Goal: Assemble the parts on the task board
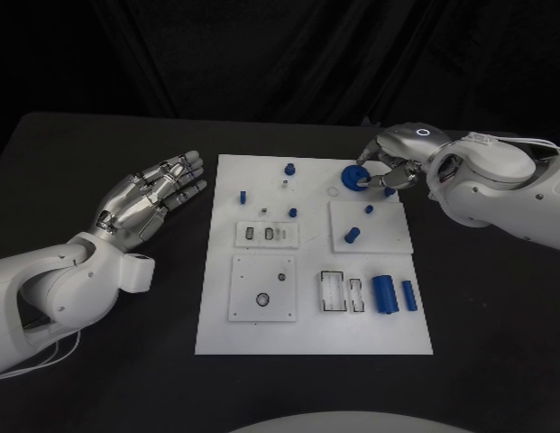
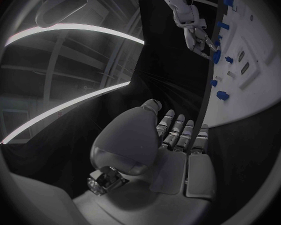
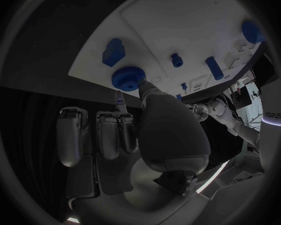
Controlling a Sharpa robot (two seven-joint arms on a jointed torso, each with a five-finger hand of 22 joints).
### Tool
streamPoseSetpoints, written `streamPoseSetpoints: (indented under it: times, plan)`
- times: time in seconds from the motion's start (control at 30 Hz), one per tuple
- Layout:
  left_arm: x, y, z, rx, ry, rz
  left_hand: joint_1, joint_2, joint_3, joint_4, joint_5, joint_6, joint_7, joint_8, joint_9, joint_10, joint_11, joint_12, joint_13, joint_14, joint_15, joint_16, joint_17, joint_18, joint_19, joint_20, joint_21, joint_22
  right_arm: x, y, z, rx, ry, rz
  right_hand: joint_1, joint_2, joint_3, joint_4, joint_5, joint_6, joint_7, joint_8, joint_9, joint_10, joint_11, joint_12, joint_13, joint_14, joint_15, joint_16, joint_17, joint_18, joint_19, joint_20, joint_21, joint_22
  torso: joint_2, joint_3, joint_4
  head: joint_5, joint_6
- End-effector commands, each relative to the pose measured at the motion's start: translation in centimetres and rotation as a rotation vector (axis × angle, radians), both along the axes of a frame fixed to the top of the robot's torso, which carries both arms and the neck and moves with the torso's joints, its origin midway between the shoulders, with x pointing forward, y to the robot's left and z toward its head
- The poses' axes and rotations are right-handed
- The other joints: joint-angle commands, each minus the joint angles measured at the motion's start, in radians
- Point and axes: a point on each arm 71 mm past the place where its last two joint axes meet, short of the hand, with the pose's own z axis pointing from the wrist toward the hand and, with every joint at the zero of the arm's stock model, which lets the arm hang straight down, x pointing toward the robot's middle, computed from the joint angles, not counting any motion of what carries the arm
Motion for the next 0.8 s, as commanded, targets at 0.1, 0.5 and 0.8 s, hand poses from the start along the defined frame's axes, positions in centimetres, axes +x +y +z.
streamPoseSetpoints:
  times: [0.1,0.5,0.8]
  plan:
    - [-0.28,0.33,1.26,-0.114,-0.161,0.023,0.010,0.002,0.006,0.000,0.002,-0.001,0.006,0.003,0.000,0.000,0.010,0.005,0.001,-0.001,0.007,0.000,0.001,-0.001,-0.005,0.001,-0.004,-0.002,0.17,-0.19,-0.28,-0.015,0.010,-0.015,0.005,-0.009,-0.002,0.000,-0.008,0.010,0.002,0.005,0.003,0.104,0.006,0.003,0.263,0.102,0.008,0.002,0.263,-0.016,0.019,0.005,-0.005,0.205,0.000,0.0000,0.0003,0.000,0.000]
    - [-0.22,0.29,1.19,-0.111,-0.155,0.019,0.009,0.002,0.011,-0.001,0.001,-0.001,0.009,0.003,0.000,0.001,0.013,0.007,0.001,-0.001,0.009,0.002,0.001,-0.002,-0.005,0.001,-0.004,-0.002,0.24,-0.19,-0.77,-0.027,0.031,-0.019,0.056,0.001,0.021,-0.024,0.093,0.055,0.007,0.018,0.022,0.104,0.011,0.003,0.263,0.102,0.012,0.002,0.263,-0.014,0.014,0.009,-0.013,0.204,0.000,-0.0004,0.0009,-0.001,-0.002]
    - [-0.18,0.32,1.15,-0.111,-0.149,0.018,0.008,0.001,0.015,-0.001,0.001,0.000,0.011,0.003,0.001,0.002,0.016,0.008,0.001,0.000,0.011,0.005,0.002,-0.003,-0.004,0.001,-0.004,-0.001,0.20,-0.02,-0.86,-0.031,0.040,-0.011,0.064,0.000,0.024,-0.029,0.100,0.071,0.005,0.023,0.029,0.104,0.010,0.003,0.263,0.102,0.012,0.002,0.263,-0.014,0.014,0.010,-0.015,0.204,0.000,-0.0009,0.0009,-0.002,-0.006]
